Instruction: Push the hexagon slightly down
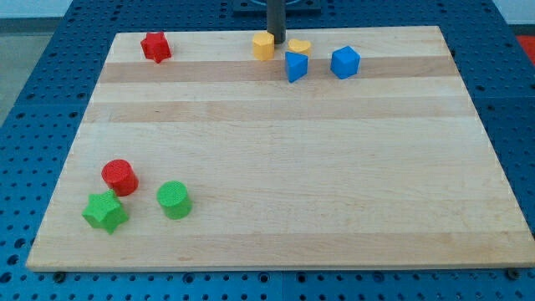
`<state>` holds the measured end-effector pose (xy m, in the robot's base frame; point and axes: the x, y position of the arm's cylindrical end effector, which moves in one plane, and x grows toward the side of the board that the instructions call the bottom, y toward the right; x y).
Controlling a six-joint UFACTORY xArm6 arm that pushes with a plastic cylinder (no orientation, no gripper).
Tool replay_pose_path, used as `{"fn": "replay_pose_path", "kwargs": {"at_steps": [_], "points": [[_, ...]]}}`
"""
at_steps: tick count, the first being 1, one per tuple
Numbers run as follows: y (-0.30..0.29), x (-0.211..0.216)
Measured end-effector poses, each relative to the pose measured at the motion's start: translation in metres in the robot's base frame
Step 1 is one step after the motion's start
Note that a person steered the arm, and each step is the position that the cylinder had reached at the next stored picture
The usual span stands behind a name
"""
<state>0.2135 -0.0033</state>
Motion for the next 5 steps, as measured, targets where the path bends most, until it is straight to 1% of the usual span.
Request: {"fn": "replay_pose_path", "kwargs": {"at_steps": [2,4,5], "points": [[0.0,-0.001],[-0.002,-0.02],[-0.035,-0.02]]}}
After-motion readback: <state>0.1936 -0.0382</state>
